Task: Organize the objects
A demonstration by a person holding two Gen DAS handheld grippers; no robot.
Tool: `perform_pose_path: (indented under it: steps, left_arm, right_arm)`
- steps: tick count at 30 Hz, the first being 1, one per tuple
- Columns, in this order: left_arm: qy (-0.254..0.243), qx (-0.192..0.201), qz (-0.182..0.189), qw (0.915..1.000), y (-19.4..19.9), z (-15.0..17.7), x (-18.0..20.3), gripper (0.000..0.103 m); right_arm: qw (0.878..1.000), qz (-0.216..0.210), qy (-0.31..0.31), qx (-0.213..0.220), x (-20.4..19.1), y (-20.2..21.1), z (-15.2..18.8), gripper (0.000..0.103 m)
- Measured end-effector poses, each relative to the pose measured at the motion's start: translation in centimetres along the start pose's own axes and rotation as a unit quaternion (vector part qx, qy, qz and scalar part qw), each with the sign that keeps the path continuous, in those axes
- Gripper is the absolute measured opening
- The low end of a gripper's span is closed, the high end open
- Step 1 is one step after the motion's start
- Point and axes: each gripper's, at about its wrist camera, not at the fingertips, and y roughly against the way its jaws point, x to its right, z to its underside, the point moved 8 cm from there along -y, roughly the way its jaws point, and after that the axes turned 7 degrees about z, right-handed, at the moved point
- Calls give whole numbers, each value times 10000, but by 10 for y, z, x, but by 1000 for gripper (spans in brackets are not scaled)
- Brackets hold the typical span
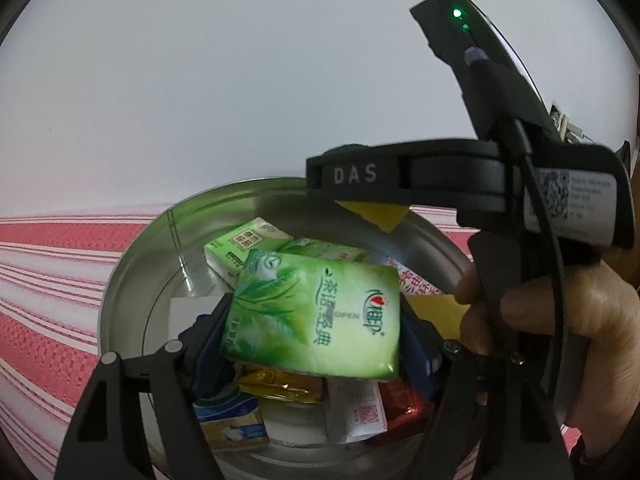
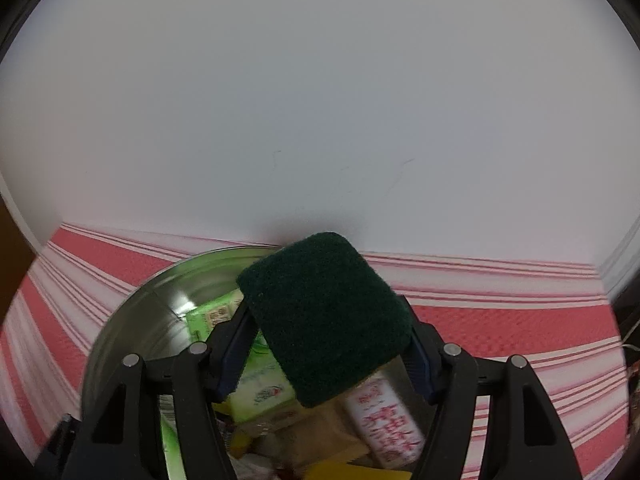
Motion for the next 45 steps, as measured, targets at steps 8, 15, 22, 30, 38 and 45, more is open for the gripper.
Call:
perform_pose_path:
  steps: [8, 15, 22, 30, 38, 45]
  left_arm:
    - [-12, 137, -134, 9998, 4, -3, -1, 103]
    - [-235, 369, -403, 9982, 17, -9, 0, 103]
    - [-444, 799, -907, 9917, 32, -14, -6, 103]
    - [-494, 1156, -1276, 9838, 38, -14, -18, 103]
    - [-699, 1391, -1589, 9749, 59, -2, -31, 103]
    - [-782, 1561, -1650, 9707, 75, 9, -42, 103]
  right_arm:
    - [9990, 30, -416, 171, 23, 17, -2, 84]
    - [9875, 218, -1194, 1008, 31, 66, 1, 84]
    - [9601, 417, -1999, 1912, 65, 151, 43, 84]
    - [9385, 933, -2162, 2524, 31, 190, 101, 84]
    - [9305, 1170, -1626, 3068, -9, 214, 115, 84]
    - [9289, 1222, -1507, 3154, -14, 198, 144, 84]
